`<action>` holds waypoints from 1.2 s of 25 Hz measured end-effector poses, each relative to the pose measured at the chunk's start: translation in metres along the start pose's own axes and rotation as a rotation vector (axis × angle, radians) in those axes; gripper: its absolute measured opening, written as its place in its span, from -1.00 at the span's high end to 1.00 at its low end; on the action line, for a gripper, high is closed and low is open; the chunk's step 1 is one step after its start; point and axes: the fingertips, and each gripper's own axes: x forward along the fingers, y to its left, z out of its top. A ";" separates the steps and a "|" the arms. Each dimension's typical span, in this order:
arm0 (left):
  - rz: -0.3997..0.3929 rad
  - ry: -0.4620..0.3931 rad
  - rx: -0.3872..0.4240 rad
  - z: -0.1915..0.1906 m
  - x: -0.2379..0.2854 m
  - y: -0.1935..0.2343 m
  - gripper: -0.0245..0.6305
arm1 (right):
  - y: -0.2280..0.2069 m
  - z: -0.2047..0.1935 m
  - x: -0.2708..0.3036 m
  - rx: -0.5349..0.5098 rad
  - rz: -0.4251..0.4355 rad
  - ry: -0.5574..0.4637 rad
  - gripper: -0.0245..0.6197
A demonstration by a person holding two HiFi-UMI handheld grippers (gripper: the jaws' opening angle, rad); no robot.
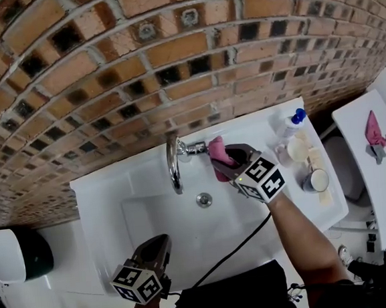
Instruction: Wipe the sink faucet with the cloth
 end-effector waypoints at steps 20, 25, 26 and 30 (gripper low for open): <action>0.005 0.071 -0.044 -0.023 -0.022 0.032 0.91 | 0.031 -0.067 0.078 0.709 0.104 -0.109 0.54; 0.034 0.065 -0.058 -0.023 -0.024 0.041 0.91 | 0.024 -0.073 0.094 0.783 0.120 -0.093 0.54; 0.037 0.063 -0.058 -0.022 -0.023 0.041 0.91 | 0.023 -0.072 0.095 0.790 0.124 -0.095 0.54; 0.037 0.055 -0.065 -0.020 -0.017 0.038 0.91 | 0.022 -0.064 0.096 0.810 0.152 -0.112 0.54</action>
